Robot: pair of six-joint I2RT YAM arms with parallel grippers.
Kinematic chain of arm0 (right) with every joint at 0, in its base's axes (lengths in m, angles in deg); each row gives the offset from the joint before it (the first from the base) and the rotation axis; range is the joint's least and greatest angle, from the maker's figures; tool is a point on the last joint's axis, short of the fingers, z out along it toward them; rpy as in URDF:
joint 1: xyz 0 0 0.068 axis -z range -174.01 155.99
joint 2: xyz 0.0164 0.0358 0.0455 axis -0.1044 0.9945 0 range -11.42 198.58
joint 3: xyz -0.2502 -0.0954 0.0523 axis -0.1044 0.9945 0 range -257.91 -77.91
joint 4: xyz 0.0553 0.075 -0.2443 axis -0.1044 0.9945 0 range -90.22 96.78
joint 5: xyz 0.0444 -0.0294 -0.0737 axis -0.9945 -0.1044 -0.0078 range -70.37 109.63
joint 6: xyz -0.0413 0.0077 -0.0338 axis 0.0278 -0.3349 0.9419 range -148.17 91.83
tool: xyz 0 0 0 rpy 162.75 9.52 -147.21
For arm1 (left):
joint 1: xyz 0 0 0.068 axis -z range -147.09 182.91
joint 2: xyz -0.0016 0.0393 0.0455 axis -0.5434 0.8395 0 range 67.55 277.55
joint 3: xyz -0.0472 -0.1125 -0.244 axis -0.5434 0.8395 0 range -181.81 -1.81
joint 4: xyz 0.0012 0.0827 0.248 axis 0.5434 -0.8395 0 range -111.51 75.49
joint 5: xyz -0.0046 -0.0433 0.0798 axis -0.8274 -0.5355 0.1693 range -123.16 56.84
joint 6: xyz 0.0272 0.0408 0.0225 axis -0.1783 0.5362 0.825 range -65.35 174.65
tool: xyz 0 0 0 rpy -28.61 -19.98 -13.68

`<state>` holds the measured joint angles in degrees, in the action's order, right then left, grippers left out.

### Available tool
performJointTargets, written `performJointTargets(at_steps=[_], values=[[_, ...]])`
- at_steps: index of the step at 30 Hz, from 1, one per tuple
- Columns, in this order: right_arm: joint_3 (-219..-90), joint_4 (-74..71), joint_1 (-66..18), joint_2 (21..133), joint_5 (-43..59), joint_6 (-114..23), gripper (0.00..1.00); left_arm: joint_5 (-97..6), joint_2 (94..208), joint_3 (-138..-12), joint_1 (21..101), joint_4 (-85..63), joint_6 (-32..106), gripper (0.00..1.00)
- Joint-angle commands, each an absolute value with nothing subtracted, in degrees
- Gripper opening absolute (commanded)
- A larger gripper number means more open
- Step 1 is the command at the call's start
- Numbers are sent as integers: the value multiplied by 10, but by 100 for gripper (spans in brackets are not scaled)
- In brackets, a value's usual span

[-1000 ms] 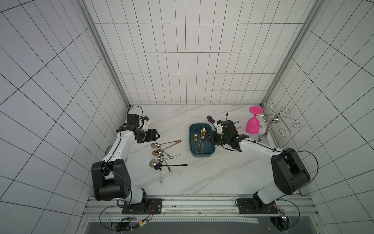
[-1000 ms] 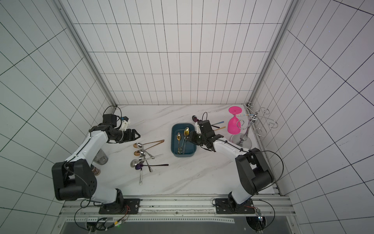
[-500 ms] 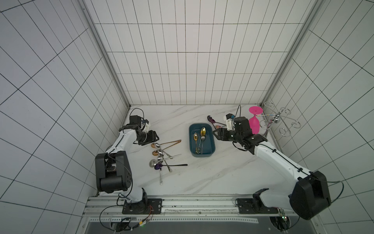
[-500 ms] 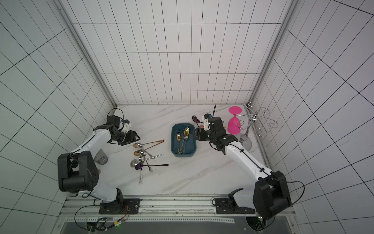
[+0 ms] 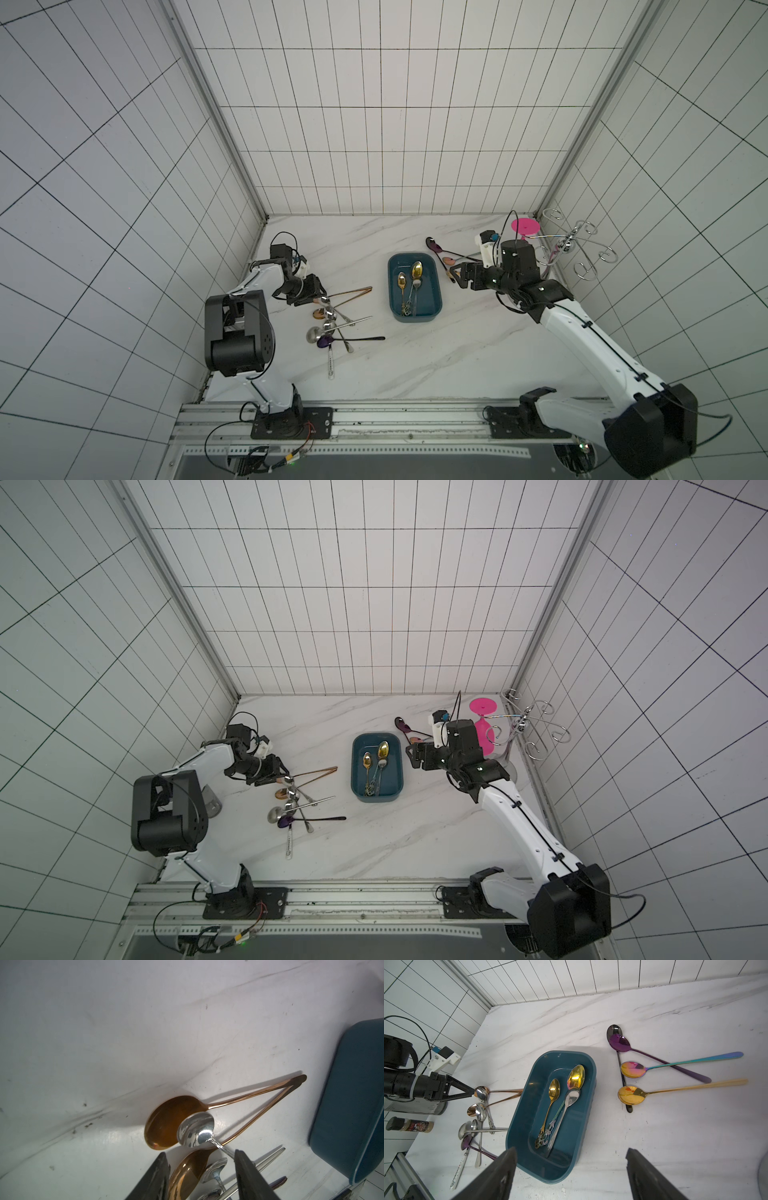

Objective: Put the spoon into the storage box
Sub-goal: Pick up the spoon from the center of the board.

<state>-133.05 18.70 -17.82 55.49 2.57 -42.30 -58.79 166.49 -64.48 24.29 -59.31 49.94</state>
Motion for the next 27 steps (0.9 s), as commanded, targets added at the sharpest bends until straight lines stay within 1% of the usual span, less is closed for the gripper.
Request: performJointTargets(at_steps=[1, 6, 7, 8, 21, 22, 23, 25, 26, 27], values=[[-1336, 202, -168, 542, 23, -409, 86, -601, 1688, -667, 241, -583, 509, 52], [-1339, 206, -163, 541, 16, -403, 88, -612, 1713, -684, 241, -590, 512, 48], [-1339, 206, -162, 539, 16, -404, 89, -610, 1717, -686, 241, -589, 513, 48], [-1337, 203, -162, 537, 15, -406, 93, -610, 1721, -686, 241, -589, 513, 48], [-1338, 209, -155, 532, 16, -403, 96, -629, 1754, -698, 241, -590, 510, 45], [-1338, 208, -155, 533, 12, -403, 99, -631, 1756, -698, 241, -589, 510, 43], [-1338, 209, -155, 533, 10, -401, 100, -636, 1760, -699, 241, -588, 510, 40], [-1341, 214, -154, 532, 15, -398, 100, -637, 1765, -700, 241, -590, 510, 38], [-1340, 214, -154, 530, 17, -399, 100, -636, 1765, -701, 241, -590, 510, 36], [-1338, 214, -153, 527, 17, -400, 100, -636, 1765, -700, 241, -590, 510, 31]])
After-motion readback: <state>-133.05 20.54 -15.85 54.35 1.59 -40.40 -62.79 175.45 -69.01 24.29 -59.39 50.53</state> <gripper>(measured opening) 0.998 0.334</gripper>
